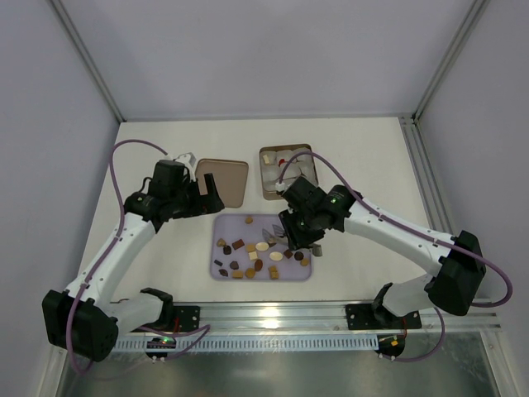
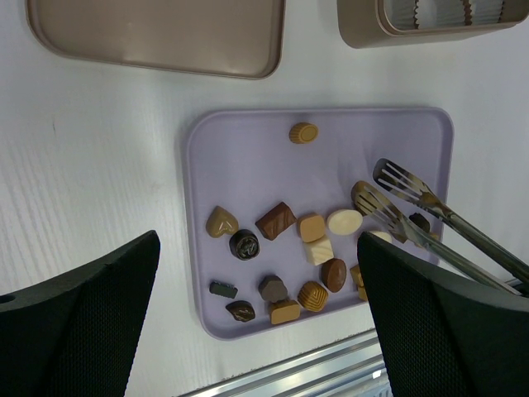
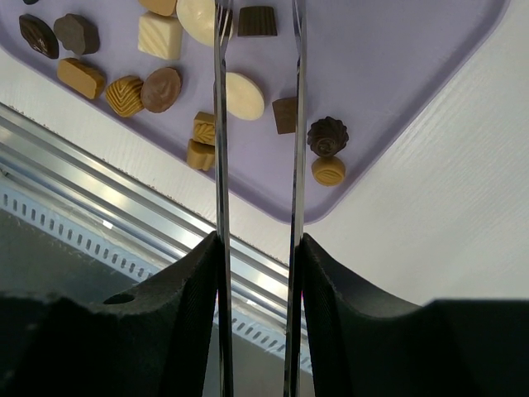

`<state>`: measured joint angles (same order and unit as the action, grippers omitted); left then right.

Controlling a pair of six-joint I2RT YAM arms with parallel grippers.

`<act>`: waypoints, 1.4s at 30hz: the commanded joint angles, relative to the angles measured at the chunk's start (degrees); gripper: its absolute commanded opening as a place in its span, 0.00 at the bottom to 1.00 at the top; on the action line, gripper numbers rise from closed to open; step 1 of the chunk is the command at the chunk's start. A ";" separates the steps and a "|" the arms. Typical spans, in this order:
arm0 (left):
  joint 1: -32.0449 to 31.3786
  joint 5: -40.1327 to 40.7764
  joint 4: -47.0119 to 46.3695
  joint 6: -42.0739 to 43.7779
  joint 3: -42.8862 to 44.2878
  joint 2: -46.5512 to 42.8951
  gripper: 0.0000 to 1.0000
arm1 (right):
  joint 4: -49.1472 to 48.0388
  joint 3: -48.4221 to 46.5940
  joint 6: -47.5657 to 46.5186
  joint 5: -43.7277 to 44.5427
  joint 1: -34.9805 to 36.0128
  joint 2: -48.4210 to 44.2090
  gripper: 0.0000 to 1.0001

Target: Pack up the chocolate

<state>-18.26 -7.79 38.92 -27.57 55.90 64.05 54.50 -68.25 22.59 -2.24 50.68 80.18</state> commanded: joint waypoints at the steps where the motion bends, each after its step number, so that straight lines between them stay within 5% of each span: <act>1: -0.11 -0.91 0.02 1.03 -0.18 0.02 1.00 | 0.69 0.04 -0.18 0.22 0.48 -0.20 0.44; 42: -0.11 -1.70 0.11 1.03 -0.27 -0.51 1.00 | 5.53 -4.17 -1.23 1.98 2.06 1.64 0.38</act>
<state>-18.26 -8.64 38.92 -27.57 55.88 64.05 59.37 -69.25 22.46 -0.97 52.90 81.78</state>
